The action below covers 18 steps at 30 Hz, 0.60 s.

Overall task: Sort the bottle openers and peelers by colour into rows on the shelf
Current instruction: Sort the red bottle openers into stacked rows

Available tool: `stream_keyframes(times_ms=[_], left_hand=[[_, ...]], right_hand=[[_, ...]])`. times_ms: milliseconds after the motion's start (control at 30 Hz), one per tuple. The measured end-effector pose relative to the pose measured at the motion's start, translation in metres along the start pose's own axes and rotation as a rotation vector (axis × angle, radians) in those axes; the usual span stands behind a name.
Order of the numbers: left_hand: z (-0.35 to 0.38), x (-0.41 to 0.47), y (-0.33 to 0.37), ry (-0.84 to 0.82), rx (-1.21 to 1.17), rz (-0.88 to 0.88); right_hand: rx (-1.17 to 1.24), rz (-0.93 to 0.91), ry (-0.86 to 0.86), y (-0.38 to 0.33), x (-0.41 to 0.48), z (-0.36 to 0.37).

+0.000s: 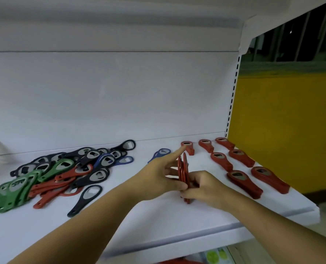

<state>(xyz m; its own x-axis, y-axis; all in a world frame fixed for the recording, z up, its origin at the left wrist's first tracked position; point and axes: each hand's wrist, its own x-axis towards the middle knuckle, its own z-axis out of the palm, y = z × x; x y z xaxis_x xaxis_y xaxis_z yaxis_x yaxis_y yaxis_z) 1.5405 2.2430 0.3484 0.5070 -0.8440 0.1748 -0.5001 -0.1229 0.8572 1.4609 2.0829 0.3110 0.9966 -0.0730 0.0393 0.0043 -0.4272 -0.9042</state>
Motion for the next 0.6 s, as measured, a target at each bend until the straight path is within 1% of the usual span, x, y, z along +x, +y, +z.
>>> stream_keyframes(times_ms=[167, 233, 367, 467, 600], left_hand=[[0.01, 0.0, -0.003, 0.092, 0.028, 0.037], [0.013, -0.001, -0.007, 0.119, 0.003, 0.046], [0.016, -0.006, -0.011, 0.133, -0.055, 0.056], [0.017, -0.008, -0.012, 0.129, -0.067, 0.06], [0.018, -0.009, -0.013, 0.141, -0.089, 0.084]], right_hand=[[-0.059, -0.039, -0.014, 0.004, 0.001, 0.002], [-0.097, -0.048, -0.014, 0.007, 0.002, 0.003], [-0.156, -0.057, -0.004, 0.011, 0.004, 0.004], [-0.229, -0.06, -0.012, 0.01, 0.003, 0.006], [-0.269, -0.043, -0.018, 0.006, 0.002, 0.006]])
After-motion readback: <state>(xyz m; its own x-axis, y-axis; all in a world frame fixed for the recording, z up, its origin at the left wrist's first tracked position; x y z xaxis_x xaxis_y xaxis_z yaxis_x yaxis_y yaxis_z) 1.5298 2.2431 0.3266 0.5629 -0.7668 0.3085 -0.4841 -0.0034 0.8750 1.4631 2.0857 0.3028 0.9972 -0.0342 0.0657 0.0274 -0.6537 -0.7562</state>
